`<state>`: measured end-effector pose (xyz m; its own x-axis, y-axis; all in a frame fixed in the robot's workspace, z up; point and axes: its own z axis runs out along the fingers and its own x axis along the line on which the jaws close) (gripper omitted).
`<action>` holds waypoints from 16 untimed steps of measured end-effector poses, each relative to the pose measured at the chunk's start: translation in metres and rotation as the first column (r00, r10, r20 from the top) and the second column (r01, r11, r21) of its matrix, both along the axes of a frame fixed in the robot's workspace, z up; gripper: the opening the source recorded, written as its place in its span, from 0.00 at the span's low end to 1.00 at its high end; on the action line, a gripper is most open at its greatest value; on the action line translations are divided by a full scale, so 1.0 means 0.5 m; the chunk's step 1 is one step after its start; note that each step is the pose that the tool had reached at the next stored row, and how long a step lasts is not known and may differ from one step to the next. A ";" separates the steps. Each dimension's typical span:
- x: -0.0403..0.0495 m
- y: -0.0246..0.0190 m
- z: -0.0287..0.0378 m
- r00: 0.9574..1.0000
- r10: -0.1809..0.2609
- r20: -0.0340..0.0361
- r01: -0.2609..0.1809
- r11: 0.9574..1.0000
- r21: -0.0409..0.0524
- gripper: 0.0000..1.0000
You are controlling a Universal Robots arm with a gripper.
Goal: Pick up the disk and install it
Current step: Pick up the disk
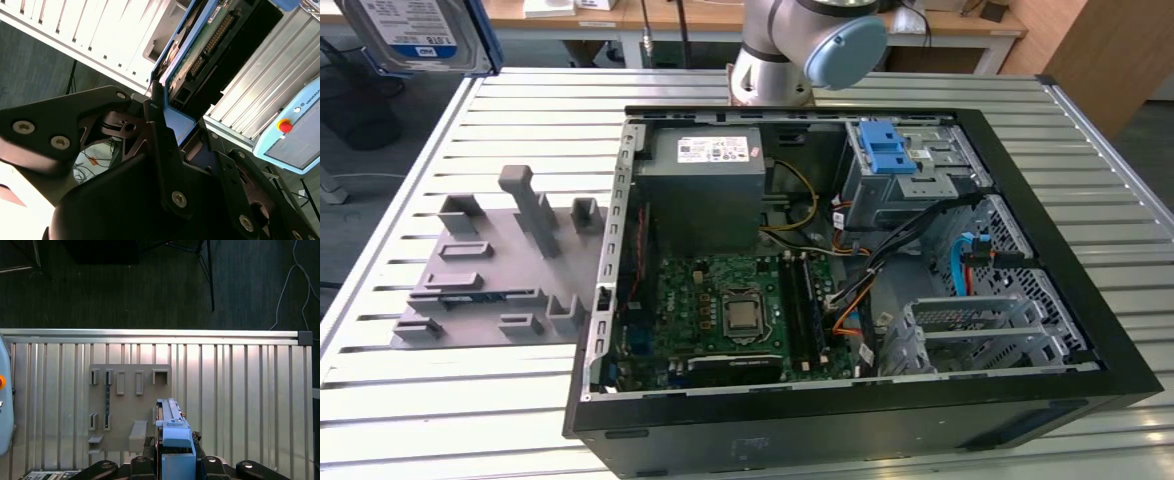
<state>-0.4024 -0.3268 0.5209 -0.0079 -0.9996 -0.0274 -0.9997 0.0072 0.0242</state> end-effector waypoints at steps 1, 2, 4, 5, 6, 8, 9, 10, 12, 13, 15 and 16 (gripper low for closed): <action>0.001 0.0000 0.000 1.000 0.000 0.000 0.000 1.000 0.000 0.36; 0.002 0.0001 0.000 1.000 0.000 0.000 0.000 1.000 0.000 0.36; 0.004 0.0000 0.000 1.000 0.000 0.000 0.000 1.000 0.000 0.36; 0.005 0.0000 0.000 1.000 0.000 0.000 0.000 1.000 0.000 0.36; 0.006 0.0001 0.000 1.000 0.000 0.000 0.000 1.000 0.000 0.36; 0.008 0.0001 0.000 1.000 0.000 0.000 0.000 1.000 0.000 0.36; 0.008 0.0001 0.000 1.000 0.000 0.000 0.000 1.000 0.000 0.36; 0.009 0.0000 0.000 1.000 0.000 0.000 0.000 1.000 0.000 0.36; 0.011 0.0000 0.000 1.000 0.000 0.000 0.000 1.000 0.000 0.36; 0.012 0.0000 0.000 1.000 0.000 0.000 0.000 1.000 0.000 0.36; 0.013 0.0000 0.000 1.000 0.000 0.000 0.000 1.000 0.000 0.36; 0.014 0.0000 0.000 1.000 0.000 0.000 0.000 1.000 0.000 0.36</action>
